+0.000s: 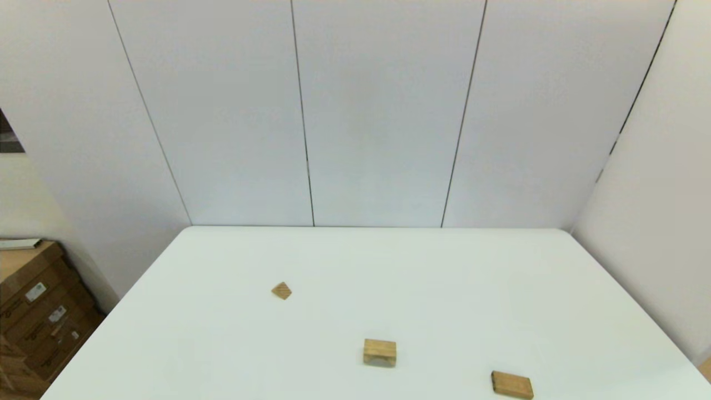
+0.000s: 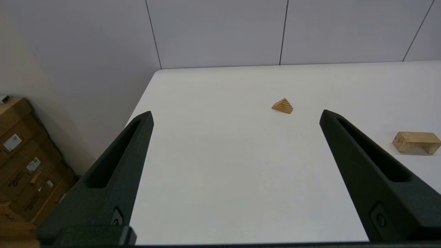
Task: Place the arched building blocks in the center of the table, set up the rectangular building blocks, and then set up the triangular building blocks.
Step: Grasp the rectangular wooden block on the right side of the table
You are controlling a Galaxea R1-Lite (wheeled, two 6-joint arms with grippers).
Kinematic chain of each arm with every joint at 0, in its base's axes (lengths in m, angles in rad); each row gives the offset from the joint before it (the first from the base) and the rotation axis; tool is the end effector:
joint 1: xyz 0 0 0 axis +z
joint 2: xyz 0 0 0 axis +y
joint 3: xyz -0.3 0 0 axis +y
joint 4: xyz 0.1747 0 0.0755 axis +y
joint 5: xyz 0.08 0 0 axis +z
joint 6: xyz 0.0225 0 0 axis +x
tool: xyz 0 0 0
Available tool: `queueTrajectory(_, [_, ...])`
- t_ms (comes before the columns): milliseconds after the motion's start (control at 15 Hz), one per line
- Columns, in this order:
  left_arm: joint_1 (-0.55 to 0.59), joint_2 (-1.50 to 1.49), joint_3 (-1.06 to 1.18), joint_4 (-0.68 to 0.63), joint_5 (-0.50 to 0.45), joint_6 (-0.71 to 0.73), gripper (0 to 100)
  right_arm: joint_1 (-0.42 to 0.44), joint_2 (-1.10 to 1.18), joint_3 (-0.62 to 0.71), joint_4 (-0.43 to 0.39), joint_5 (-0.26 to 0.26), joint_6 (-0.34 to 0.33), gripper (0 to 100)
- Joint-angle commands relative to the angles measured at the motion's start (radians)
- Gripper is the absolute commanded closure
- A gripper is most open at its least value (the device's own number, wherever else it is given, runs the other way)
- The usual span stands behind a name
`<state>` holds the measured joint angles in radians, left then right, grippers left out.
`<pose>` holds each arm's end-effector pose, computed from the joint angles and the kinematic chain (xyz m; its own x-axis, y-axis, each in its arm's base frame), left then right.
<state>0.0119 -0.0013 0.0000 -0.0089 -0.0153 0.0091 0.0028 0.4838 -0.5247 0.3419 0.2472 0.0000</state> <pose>-0.0229 -0.0006 0.0764 0.9999 -0.0034 0.0102 0.0033 1.0000 0.0093 0.0031 0.0055 0.1919 0.9253 0.2473 -0.2875 -0.2364 0.9689 0.0725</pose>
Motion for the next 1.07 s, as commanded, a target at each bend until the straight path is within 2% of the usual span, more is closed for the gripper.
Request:
queueTrajectory(67, [0.0,0.001,0.003,0.0,0.0,0.0,0,0.0,0.578,-0.182,0.0,0.003,0.072,0])
queueTrajectory(200, [0.0,0.001,0.003,0.0,0.0,0.0,0,0.0,0.737,-0.212,-0.012,-0.005,0.121,0])
queueTrajectory(467, [0.0,0.001,0.003,0.0,0.0,0.0,0,0.0,1.009,-0.239,-0.092,-0.025,0.202,0])
queueTrajectory(733, [0.0,0.001,0.002,0.0,0.0,0.0,0,0.011,1.176,-0.239,-0.112,-0.062,0.201,0])
queueTrajectory(933, [0.0,0.001,0.002,0.0,0.002,0.0,0,0.022,1.309,-0.241,-0.121,-0.069,0.196,0])
queueTrajectory(1067, [0.0,0.001,0.003,0.0,0.002,0.0,0,0.031,1.362,-0.227,-0.19,-0.068,0.195,0])
